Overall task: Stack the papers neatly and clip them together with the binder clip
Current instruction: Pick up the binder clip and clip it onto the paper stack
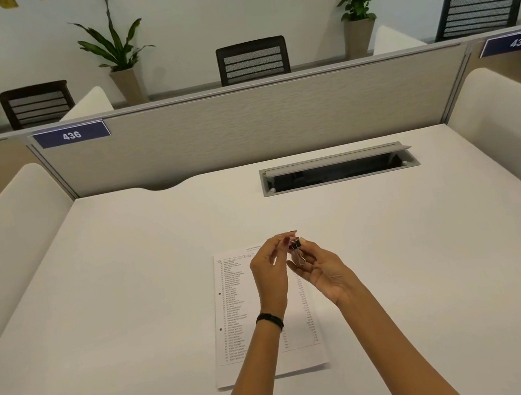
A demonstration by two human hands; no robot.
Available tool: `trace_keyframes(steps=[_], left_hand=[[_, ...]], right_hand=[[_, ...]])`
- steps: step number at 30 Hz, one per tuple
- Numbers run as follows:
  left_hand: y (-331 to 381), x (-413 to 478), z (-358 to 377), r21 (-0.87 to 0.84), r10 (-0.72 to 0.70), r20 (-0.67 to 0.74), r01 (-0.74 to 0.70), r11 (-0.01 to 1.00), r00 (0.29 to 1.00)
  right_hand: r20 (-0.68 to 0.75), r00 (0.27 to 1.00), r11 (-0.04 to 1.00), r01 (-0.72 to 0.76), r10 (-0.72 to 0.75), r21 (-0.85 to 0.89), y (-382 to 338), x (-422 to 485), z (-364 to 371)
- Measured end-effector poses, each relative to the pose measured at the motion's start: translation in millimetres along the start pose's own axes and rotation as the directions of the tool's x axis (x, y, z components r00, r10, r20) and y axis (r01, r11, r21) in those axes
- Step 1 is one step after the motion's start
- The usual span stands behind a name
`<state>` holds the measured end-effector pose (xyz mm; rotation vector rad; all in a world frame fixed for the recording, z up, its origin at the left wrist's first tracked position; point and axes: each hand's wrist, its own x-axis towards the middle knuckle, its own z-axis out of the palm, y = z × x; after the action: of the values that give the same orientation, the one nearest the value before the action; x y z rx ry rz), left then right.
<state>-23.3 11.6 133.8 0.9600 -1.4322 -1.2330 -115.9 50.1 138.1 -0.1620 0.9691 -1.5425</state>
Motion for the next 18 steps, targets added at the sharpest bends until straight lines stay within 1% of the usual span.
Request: trace_keyframes(steps=[4, 7, 9, 12, 14, 18], left_hand=[[4, 5, 3, -0.103, -0.099, -0.012, 0.097, 0.99, 0.995], [5, 7, 2, -0.148, -0.096, -0.034, 0.09, 0.985, 0.995], [3, 7, 1, -0.102, -0.067, -0.033, 0.063, 0.993, 0.997], [-3, 0, 3, -0.004, -0.011, 0.066, 0.011, 1.0, 0.998], [-7, -6, 3, 0.027, -0.005, 0.121, 0.002, 1.0, 0.993], [-14, -4, -2, 0.063, -0.01, 0.132, 0.001, 0.998, 0.991]], right_hand=[[-0.007, 1.0, 1.0, -0.003, 0.003, -0.001, 1, 0, 2], [0.004, 1.0, 1.0, -0.004, 0.004, -0.012, 2, -3, 2], [-0.006, 1.0, 1.0, 0.008, -0.008, 0.0, 3, -4, 3], [-0.037, 0.999, 1.0, 0.031, -0.031, -0.001, 2, -4, 7], [-0.062, 0.997, 0.999, 0.043, -0.045, -0.029, 2, -2, 8], [-0.077, 0.996, 0.995, 0.043, -0.051, -0.094, 4, -1, 6]])
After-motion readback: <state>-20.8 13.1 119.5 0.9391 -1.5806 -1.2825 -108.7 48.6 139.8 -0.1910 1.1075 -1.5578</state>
